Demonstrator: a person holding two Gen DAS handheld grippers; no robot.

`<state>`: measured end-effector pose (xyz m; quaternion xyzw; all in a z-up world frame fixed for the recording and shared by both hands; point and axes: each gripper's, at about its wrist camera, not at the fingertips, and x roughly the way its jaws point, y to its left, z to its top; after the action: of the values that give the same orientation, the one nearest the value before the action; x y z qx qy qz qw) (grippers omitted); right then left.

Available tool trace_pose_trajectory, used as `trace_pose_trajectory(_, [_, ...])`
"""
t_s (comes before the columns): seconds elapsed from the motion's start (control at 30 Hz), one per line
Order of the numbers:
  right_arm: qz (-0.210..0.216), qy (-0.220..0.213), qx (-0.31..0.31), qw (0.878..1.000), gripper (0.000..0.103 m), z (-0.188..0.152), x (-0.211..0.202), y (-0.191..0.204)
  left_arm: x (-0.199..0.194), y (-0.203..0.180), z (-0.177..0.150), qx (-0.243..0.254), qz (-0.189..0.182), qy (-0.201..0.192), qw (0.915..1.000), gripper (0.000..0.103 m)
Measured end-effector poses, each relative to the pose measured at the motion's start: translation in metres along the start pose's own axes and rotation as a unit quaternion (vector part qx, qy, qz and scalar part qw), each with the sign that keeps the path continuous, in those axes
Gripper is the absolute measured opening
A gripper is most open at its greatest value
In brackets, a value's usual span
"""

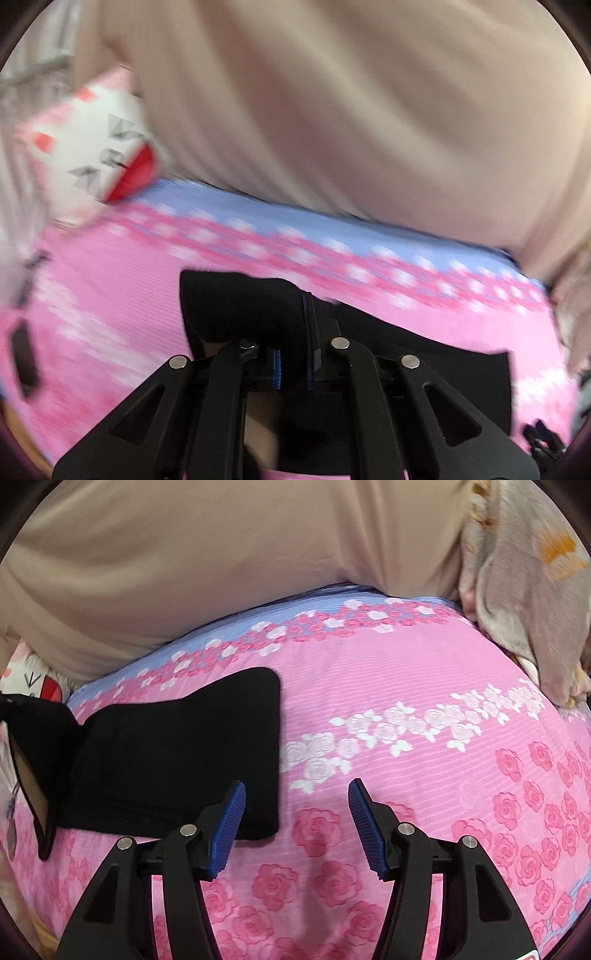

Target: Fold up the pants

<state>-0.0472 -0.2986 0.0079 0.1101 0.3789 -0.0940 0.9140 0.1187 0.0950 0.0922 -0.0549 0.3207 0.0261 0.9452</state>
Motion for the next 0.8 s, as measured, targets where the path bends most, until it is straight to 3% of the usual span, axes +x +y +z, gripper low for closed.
trace_pose_trajectory(0.1, [0.028,0.014,-0.023,0.999,0.057,0.001,0.006,0.027,0.000,0.067,0.030,-0.010,0.061,-0.006,0.9980,0.010])
trace_pose_trajectory(0.13, [0.048,0.022,-0.044,0.998,0.057,0.001,0.009,0.046,0.011,0.092,0.041,-0.013,0.073,0.009,0.9972,0.010])
trace_pose_trajectory(0.23, [0.091,0.032,-0.113,0.989,0.059,-0.002,0.015,0.111,0.056,0.145,0.059,-0.028,0.032,0.069,0.9967,0.013])
trace_pose_trajectory(0.27, [0.105,0.036,-0.134,0.985,0.061,-0.004,0.017,0.132,0.075,0.153,0.061,-0.010,0.025,0.097,0.9950,0.013])
trace_pose_trajectory(0.37, [0.150,0.056,-0.187,0.969,0.066,-0.015,0.025,0.202,0.110,0.163,0.045,0.043,0.057,0.153,0.9857,0.016])
trace_pose_trajectory(0.43, [0.156,0.062,-0.214,0.962,0.066,-0.021,0.026,0.227,0.111,0.169,0.028,0.054,0.046,0.162,0.9842,0.026])
trace_pose_trajectory(0.5, [0.164,0.069,-0.233,0.956,0.066,-0.026,0.027,0.247,0.103,0.177,0.013,0.081,0.070,0.147,0.9833,0.061])
trace_pose_trajectory(0.53, [0.170,0.074,-0.239,0.953,0.066,-0.028,0.029,0.256,0.097,0.183,0.006,0.098,0.096,0.130,0.9820,0.092])
trace_pose_trajectory(0.6, [0.185,0.086,-0.249,0.947,0.066,-0.025,0.036,0.273,0.086,0.195,-0.008,0.122,0.137,0.094,0.9785,0.095])
trace_pose_trajectory(0.63, [0.190,0.088,-0.254,0.944,0.066,-0.023,0.039,0.283,0.081,0.206,-0.016,0.118,0.139,0.099,0.9782,0.095])
trace_pose_trajectory(0.73, [0.211,0.084,-0.289,0.930,0.066,-0.011,0.047,0.325,0.066,0.240,-0.038,0.024,0.075,0.128,0.9887,0.095])
trace_pose_trajectory(0.8, [0.220,0.081,-0.337,0.912,0.073,-0.012,0.054,0.363,0.060,0.259,-0.061,-0.064,0.014,0.155,0.9857,0.095])
